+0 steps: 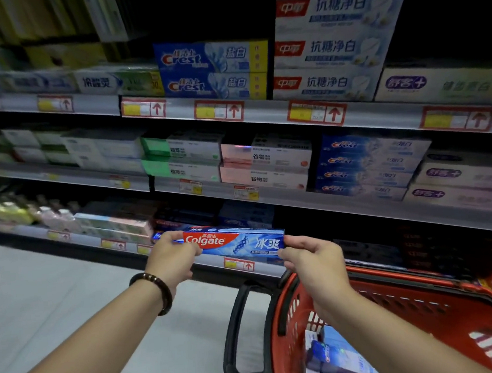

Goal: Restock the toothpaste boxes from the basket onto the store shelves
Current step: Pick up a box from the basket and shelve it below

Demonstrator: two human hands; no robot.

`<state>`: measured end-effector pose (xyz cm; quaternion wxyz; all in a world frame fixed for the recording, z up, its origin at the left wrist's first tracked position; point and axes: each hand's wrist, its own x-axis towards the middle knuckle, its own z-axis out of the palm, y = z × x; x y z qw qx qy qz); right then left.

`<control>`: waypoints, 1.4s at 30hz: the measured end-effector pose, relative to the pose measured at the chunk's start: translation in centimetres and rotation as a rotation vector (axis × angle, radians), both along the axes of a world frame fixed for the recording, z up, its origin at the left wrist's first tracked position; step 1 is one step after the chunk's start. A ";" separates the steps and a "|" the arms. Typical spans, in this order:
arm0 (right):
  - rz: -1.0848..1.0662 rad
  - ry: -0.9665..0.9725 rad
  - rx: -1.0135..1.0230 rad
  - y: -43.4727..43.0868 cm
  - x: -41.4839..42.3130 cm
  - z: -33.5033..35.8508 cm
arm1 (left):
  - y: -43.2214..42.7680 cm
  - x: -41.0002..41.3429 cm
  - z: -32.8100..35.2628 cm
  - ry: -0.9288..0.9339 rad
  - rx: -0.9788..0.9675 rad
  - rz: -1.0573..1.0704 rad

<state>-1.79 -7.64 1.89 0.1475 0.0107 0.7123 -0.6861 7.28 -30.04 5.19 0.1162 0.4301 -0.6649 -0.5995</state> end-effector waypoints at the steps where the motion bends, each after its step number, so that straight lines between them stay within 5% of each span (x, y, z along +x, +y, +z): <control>1: 0.002 0.004 0.000 -0.8 -0.1 -0.1 | -0.6 0.0 -0.3 -0.006 0.006 0.009; 42: 0.158 -0.085 0.188 -22.6 -6.3 -13.4 | -20.7 -7.9 -18.0 -0.001 -0.067 0.222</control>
